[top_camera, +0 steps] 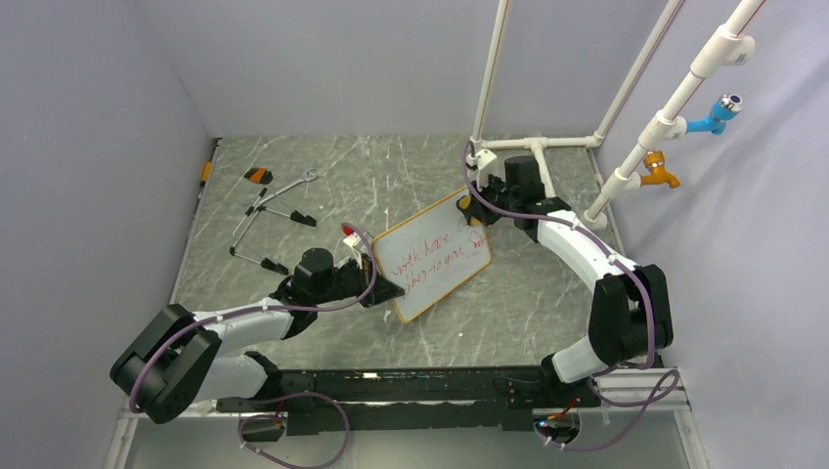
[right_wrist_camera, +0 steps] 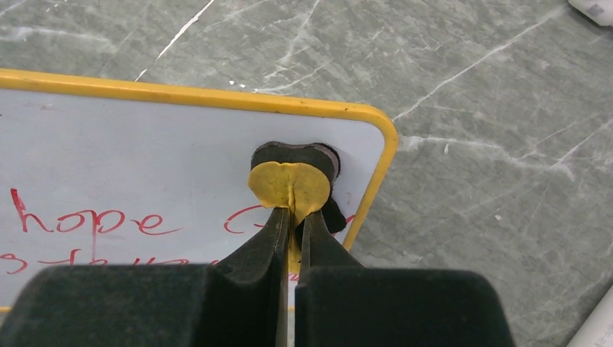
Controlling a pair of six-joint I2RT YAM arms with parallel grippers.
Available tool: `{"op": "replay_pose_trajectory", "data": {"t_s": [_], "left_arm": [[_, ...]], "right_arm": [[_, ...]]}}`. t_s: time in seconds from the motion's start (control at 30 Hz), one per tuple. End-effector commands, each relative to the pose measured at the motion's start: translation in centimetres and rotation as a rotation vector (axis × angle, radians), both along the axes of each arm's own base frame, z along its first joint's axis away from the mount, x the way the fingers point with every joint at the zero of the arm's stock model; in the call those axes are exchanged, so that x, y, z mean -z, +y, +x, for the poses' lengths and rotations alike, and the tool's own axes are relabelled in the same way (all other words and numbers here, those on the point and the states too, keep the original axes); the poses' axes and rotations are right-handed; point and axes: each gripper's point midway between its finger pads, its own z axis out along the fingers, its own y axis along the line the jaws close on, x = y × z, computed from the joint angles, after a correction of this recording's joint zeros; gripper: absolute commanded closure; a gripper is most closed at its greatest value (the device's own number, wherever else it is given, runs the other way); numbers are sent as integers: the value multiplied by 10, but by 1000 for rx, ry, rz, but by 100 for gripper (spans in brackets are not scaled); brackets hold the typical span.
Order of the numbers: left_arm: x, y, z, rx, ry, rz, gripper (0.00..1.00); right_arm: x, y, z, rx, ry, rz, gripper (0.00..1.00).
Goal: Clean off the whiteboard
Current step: Erase the whiteboard at the center of the board.
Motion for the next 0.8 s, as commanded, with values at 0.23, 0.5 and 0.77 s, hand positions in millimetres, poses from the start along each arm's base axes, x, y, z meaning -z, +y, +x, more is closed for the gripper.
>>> {"op": "replay_pose_trajectory", "data": {"t_s": [0.23,0.5,0.77], "left_arm": [[-26,-14,-37,246,-145,-71,100],[-27,-14,-37,250,-147,-68,100],[-27,-14,-38,255,-149,-69,100]], "right_arm": [[-8,42,-44,-353,-5,78,100],[-9,-18,19,110,-81,-22,100],[-1,-15,8,-10,-50,-50,100]]}}
